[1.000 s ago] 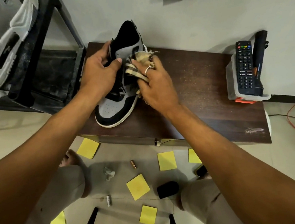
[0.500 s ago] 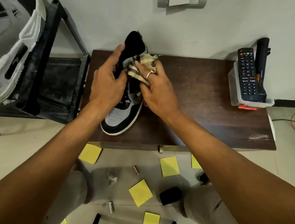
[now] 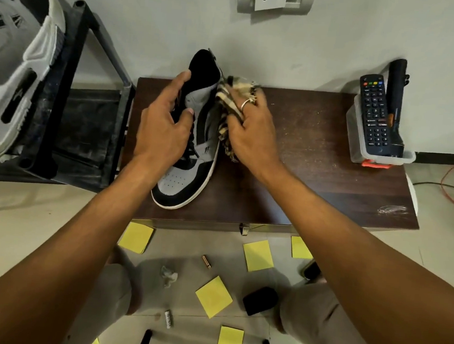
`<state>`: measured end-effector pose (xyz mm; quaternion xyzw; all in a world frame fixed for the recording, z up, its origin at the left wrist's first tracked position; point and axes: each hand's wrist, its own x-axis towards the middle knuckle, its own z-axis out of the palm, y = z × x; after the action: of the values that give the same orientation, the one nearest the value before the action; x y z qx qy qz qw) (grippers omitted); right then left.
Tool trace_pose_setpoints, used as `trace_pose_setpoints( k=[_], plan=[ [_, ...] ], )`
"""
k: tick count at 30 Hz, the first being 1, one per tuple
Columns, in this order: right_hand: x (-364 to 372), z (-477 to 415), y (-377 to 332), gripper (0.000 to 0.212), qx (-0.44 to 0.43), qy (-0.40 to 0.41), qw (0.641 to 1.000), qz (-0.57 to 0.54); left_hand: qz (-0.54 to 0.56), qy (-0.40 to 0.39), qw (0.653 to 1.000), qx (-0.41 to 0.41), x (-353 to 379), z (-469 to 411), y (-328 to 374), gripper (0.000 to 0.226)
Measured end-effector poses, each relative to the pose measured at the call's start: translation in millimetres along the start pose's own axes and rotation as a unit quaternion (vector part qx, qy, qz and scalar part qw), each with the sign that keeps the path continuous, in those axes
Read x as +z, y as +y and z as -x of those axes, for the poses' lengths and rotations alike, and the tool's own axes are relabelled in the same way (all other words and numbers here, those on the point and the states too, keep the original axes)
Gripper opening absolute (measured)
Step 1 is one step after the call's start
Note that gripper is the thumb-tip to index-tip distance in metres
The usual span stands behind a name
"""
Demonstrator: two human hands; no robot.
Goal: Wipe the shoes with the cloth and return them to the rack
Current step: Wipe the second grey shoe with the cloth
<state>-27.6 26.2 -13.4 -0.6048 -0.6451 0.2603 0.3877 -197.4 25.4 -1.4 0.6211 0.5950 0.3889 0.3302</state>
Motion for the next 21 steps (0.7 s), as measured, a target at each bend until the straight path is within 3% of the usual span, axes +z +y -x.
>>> trace_pose_setpoints(
  k=[3,9,12,15,18,21],
  plan=[
    [9.4,1.3,0.0,0.053,0.035,-0.063,0.997,-0.038,0.010,0.001,1.000,0.003,0.7,1.6,-0.5,0.062],
    [5.1,11.2,4.8,0.027,0.018,-0.142,0.990,-0.014,0.016,0.009,1.000,-0.002,3.2,1.4,-1.5,0.062],
    [1.3,11.0,1.5,0.026,0.000,-0.080,0.996,-0.037,0.019,0.010,1.000,-0.003,3.9,1.1,-3.4,0.059],
    [6.3,5.1,-1.4,0.045,-0.009,0.010,0.998,-0.061,0.011,0.003,1.000,0.004,5.1,1.4,-2.5,0.055],
    [15.4,3.6,-2.6,0.054,0.009,-0.025,0.998,-0.060,0.011,0.004,1.000,0.014,5.7,3.4,-1.5,0.052],
    [21.3,9.7,0.6,0.048,0.007,-0.051,0.998,-0.045,0.032,0.002,0.999,0.017,5.3,3.1,-0.5,0.050]
  ],
)
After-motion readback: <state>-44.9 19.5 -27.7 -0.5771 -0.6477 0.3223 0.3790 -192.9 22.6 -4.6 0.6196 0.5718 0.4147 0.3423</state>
